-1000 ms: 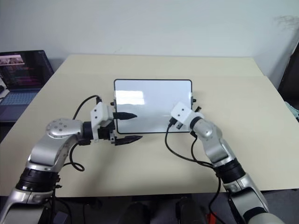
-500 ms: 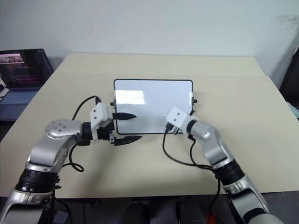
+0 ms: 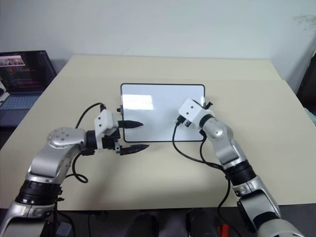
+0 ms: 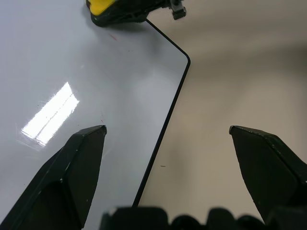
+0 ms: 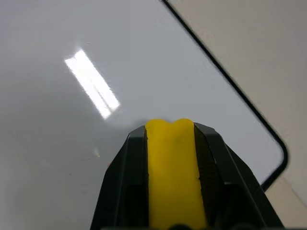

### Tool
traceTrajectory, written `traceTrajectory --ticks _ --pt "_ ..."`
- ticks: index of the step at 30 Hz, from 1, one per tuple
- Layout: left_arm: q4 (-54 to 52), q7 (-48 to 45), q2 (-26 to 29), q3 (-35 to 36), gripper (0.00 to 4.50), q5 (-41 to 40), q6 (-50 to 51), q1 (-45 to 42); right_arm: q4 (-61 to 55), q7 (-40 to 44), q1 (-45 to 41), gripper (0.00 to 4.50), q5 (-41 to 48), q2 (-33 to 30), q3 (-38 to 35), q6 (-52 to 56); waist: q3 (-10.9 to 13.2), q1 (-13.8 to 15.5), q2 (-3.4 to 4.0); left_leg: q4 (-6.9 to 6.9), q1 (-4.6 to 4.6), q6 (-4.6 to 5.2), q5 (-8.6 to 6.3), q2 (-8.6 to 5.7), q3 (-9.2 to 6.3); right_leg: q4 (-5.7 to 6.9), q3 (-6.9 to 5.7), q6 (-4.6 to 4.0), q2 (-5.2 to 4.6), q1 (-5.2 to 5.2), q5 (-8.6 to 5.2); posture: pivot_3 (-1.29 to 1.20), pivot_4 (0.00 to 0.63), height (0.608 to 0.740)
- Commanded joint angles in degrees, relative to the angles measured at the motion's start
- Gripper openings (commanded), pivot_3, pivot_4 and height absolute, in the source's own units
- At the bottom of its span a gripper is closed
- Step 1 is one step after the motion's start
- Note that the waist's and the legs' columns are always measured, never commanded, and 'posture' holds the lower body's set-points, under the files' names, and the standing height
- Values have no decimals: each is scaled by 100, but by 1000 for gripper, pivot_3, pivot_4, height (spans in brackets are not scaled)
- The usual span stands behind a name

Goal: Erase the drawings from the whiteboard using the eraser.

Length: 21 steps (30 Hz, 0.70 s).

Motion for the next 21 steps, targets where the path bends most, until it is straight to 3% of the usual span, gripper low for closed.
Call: traceTrajectory --ticks 1,11,21 --pt "-217 -6 78 174 4500 -91 -47 -84 -274 688 349 985 55 -141 320 416 0 3 0 0 1 0 0 0 0 0 -2 6 0 2 -4 0 150 740" --pt "-174 -51 68 161 4500 -79 -59 -143 106 -470 -141 985 -203 16 -157 -53 2 4 2 10 13 1 4 -4 4 16 0 22 0 5 -11 0 150 740" --pt "-152 -45 46 160 4500 -77 -63 -180 -178 540 340 985 -154 -140 273 458 1 -3 1 3 5 1 2 -1 1 4 0 22 0 4 -11 0 150 740"
